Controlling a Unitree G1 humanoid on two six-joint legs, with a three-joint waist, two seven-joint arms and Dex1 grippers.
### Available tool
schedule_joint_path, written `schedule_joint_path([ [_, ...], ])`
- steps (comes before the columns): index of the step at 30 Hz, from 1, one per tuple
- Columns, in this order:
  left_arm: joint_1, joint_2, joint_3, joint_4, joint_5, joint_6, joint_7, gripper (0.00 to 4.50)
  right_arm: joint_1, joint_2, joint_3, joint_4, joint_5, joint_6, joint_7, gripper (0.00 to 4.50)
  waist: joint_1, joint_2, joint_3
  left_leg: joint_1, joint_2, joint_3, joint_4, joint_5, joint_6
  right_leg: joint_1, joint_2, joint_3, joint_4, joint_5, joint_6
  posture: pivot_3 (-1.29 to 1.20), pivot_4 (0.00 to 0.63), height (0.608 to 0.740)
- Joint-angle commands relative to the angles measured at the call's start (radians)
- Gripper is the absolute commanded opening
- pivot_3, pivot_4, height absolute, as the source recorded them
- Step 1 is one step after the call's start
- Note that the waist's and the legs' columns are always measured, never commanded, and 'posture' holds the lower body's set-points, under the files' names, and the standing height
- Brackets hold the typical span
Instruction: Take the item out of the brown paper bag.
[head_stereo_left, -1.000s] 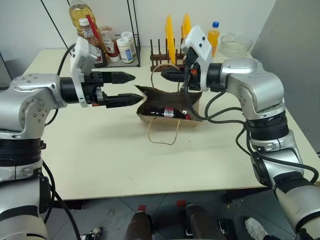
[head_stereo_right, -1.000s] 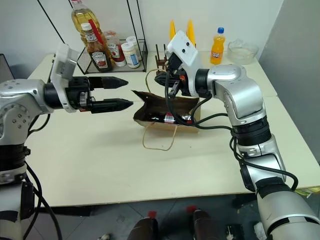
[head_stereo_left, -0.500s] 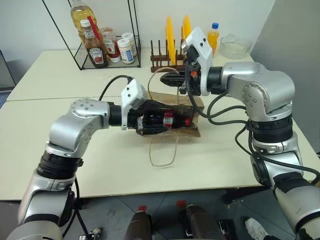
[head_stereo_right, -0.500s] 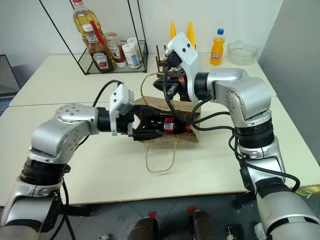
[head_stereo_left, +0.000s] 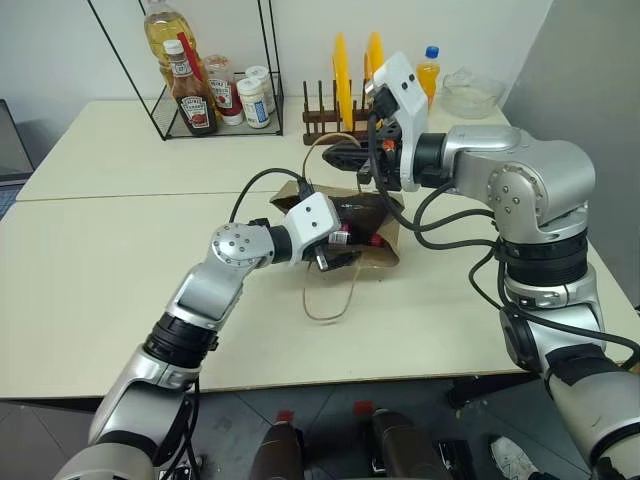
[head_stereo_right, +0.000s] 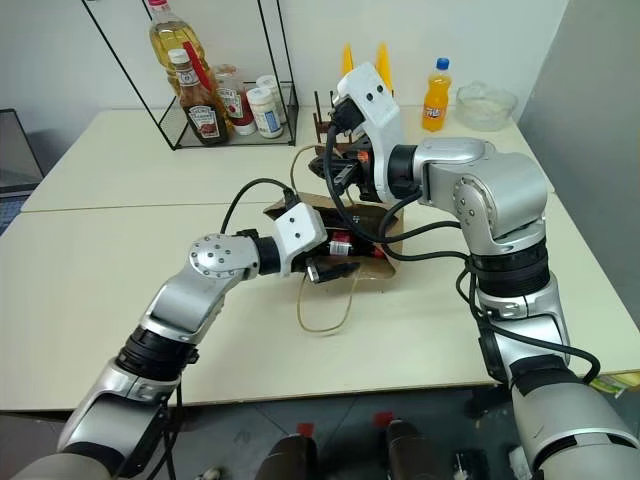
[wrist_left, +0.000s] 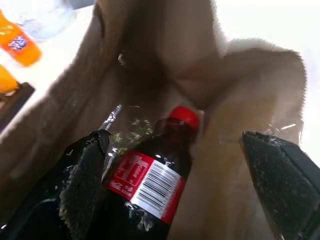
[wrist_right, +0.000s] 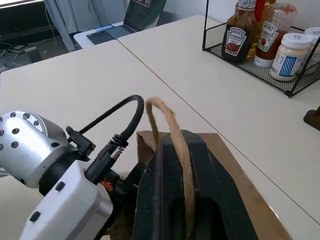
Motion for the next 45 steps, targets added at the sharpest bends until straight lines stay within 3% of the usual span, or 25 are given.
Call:
schedule_joint_path([
  [1, 0.0, -0.035, 0.02, -0.011, 0.006, 0.062, 0.039, 4.48, -0.023, -0.002, -0.023, -0.023, 0.019, -0.022, -0.006, 0.0, 0.0, 0.0, 0.0, 0.0, 0.0, 0.0, 0.0, 0.0, 0.0, 0.0, 0.0, 0.0, 0.0, 0.0, 0.0, 0.0, 0.15, 0.74],
  [6, 0.012, -0.081, 0.102, -0.082, -0.146, 0.279, 0.007, 4.48, -0.017, -0.01, -0.019, -0.028, 0.018, -0.022, -0.008, 0.0, 0.0, 0.0, 0.0, 0.0, -0.001, 0.0, 0.0, 0.0, 0.0, 0.0, 0.0, 0.0, 0.0, 0.0, 0.0, 0.0, 0.15, 0.74],
  [8, -0.003, -0.068, 0.116, -0.061, -0.138, 0.296, 0.02, 4.48, -0.016, -0.013, -0.019, -0.03, 0.018, -0.02, -0.008, 0.0, 0.0, 0.0, 0.0, 0.0, -0.001, 0.0, 0.0, 0.0, 0.0, 0.0, 0.0, 0.0, 0.0, 0.0, 0.0, 0.0, 0.15, 0.74],
  [15, -0.025, -0.042, 0.011, -0.028, -0.003, 0.197, 0.038, 4.48, -0.017, -0.012, -0.012, -0.027, 0.016, -0.026, -0.01, 0.0, 0.0, 0.0, 0.0, 0.0, -0.001, -0.001, 0.0, 0.001, -0.002, 0.0, 0.0, 0.0, 0.0, 0.0, 0.001, 0.0, 0.15, 0.74],
  [27, -0.017, -0.072, -0.006, -0.055, 0.046, 0.142, 0.064, 4.49, -0.01, -0.017, 0.003, -0.011, 0.003, -0.049, -0.013, 0.0, 0.001, 0.0, 0.0, 0.0, -0.002, -0.001, 0.0, 0.001, -0.002, 0.0, 0.0, 0.0, 0.0, 0.0, 0.001, 0.0, 0.15, 0.74],
  [32, -0.014, -0.078, -0.006, -0.057, 0.036, 0.149, 0.048, 3.32, -0.007, -0.019, 0.004, -0.009, 0.0, -0.053, -0.012, 0.0, 0.001, 0.0, 0.0, 0.0, -0.002, -0.001, 0.0, 0.001, -0.002, 0.0, 0.0, 0.0, 0.0, 0.001, 0.001, 0.0, 0.15, 0.74],
  [42, 0.012, -0.085, -0.004, -0.104, 0.029, 0.147, 0.036, 0.09, -0.002, -0.018, 0.006, -0.005, -0.002, -0.059, -0.016, 0.0, 0.001, 0.0, 0.0, 0.0, -0.002, -0.001, 0.0, 0.001, -0.002, 0.0, 0.0, 0.0, 0.0, 0.001, 0.001, 0.0, 0.15, 0.74],
  [45, 0.034, -0.077, 0.008, -0.134, 0.02, 0.104, 0.023, 0.01, 0.001, -0.021, 0.008, 0.001, -0.005, -0.067, -0.015, 0.0, 0.001, 0.0, 0.0, 0.0, -0.002, -0.001, 0.0, 0.001, -0.002, 0.0, 0.0, 0.0, 0.0, 0.001, 0.001, 0.0, 0.15, 0.74],
])
